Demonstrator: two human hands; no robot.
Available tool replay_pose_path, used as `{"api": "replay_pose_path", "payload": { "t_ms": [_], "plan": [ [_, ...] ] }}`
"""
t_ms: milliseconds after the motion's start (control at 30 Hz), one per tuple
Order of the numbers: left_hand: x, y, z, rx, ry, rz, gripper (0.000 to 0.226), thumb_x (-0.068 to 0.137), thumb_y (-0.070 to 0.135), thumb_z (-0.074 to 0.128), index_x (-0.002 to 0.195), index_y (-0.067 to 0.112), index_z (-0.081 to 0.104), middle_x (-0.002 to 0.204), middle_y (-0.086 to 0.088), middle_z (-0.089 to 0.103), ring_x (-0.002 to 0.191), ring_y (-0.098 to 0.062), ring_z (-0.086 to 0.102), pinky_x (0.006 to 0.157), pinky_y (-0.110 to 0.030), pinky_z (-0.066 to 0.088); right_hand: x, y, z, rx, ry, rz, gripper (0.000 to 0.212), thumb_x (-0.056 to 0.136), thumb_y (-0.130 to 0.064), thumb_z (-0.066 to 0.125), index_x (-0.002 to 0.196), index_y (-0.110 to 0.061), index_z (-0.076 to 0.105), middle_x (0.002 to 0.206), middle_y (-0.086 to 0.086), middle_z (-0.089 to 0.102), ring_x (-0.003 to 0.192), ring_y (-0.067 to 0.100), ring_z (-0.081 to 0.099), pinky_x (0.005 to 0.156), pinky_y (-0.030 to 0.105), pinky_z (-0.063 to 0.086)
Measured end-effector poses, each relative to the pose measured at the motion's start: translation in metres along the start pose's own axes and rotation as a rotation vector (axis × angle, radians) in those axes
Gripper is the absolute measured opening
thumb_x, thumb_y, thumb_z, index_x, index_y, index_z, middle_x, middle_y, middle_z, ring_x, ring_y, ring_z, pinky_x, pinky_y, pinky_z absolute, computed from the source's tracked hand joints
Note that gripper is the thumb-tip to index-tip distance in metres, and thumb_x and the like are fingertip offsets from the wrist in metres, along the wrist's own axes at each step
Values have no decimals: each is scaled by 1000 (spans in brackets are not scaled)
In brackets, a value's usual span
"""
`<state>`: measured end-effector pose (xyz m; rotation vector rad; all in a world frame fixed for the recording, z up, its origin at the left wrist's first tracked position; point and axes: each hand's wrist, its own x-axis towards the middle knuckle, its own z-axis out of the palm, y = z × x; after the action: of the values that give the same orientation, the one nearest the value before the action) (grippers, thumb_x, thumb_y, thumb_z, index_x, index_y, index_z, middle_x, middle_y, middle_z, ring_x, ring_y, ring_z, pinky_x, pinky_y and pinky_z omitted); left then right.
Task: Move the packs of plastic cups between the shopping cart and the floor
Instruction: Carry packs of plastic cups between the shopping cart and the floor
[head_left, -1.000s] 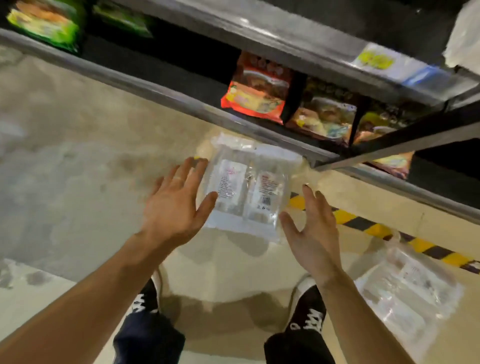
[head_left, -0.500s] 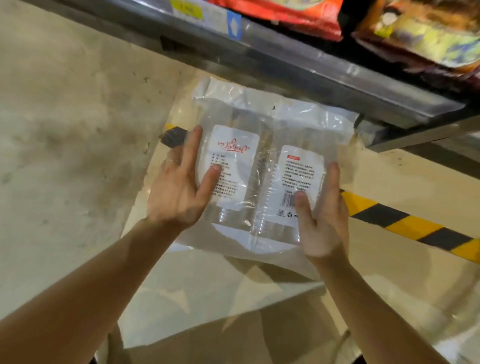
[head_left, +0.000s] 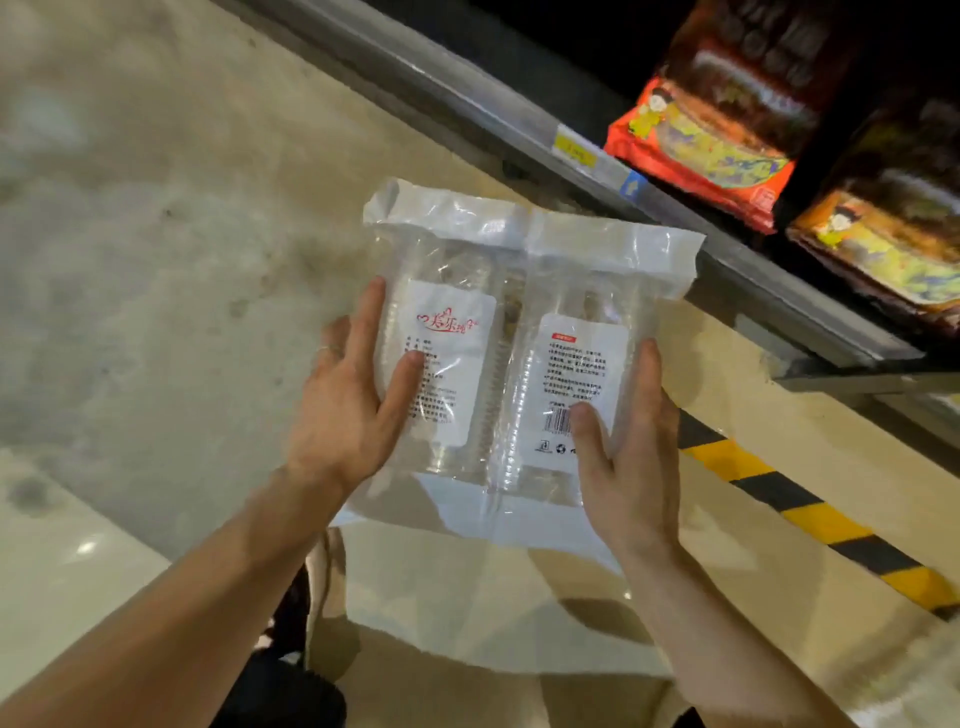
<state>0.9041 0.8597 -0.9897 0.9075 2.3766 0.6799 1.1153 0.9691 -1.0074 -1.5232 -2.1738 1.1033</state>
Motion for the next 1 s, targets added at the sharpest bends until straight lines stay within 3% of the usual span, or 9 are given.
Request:
{"api": "replay_pose_path", "payload": {
  "t_ms": [133, 233, 333, 500, 567, 700, 800, 900, 1000],
  "plan": [
    [-7, 25, -107, -38, 200, -37, 71, 92, 58, 38, 155, 37, 13, 144, -8, 40, 122, -28, 44, 95, -31, 33, 20, -110, -28, 33, -10, -169, 75, 96, -35, 56, 156, -29, 11, 142, -7, 37, 132, 11, 34, 96, 3, 25],
    [-17, 52, -197, -85, 372, -43, 70, 93, 58, 38, 156, 37, 14, 145, -8, 41, 121, -17, 38, 92, -25, 27, 38, -214, -61, 56, -42, -366, 75, 96, -37, 56, 153, -42, 6, 151, -16, 29, 138, 6, 30, 112, 24, 29],
    [-40, 79, -293, -97, 545, -81, 66, 97, 59, 36, 155, 41, 11, 148, -4, 42, 127, -20, 40, 92, -29, 29, 43, -321, -97, 71, -141, -494, 75, 96, -40, 54, 154, -42, 6, 145, 2, 44, 130, 17, 45, 105, 40, 42],
    [-102, 135, -461, -169, 783, -80, 66, 95, 59, 38, 154, 44, 13, 148, -2, 43, 128, -21, 47, 97, -38, 43, 10, -493, -156, 74, -132, -693, 73, 96, -42, 53, 155, -34, 12, 137, 3, 46, 112, -9, 36, 90, -2, 26],
    [-134, 157, -528, -147, 894, -81, 65, 95, 55, 39, 154, 42, 16, 147, -4, 43, 129, -21, 45, 93, -35, 40, -12, -565, -181, 85, -166, -754, 74, 95, -45, 52, 155, -34, 10, 141, 0, 43, 114, -8, 34, 87, -1, 23],
    [-204, 197, -663, -123, 1060, -93, 64, 95, 49, 42, 154, 42, 17, 134, -8, 49, 118, -23, 48, 83, -32, 38, -64, -707, -226, 164, -168, -936, 77, 94, -44, 51, 157, -24, 12, 142, -16, 26, 114, -35, 14, 92, -9, 9],
    [-249, 215, -755, -93, 1165, -101, 63, 95, 49, 42, 153, 41, 17, 133, -10, 49, 119, -26, 49, 83, -33, 37, -105, -803, -254, 221, -175, -1020, 76, 93, -43, 53, 156, -23, 15, 136, -22, 22, 113, -39, 4, 93, -10, 5],
    [-290, 223, -838, -79, 1238, -122, 63, 96, 50, 42, 153, 42, 16, 134, -13, 47, 115, -28, 51, 82, -33, 37, -149, -892, -276, 227, -158, -1076, 75, 95, -42, 54, 157, -25, 14, 139, -14, 31, 110, -30, 15, 89, -7, 12],
    [-325, 223, -915, -47, 1277, -150, 63, 99, 49, 41, 155, 41, 12, 135, -13, 45, 115, -30, 52, 82, -34, 37, -191, -974, -285, 253, -216, -1094, 75, 96, -39, 56, 156, -33, 11, 145, -2, 38, 120, -6, 27, 96, 12, 20]
  ]
}}
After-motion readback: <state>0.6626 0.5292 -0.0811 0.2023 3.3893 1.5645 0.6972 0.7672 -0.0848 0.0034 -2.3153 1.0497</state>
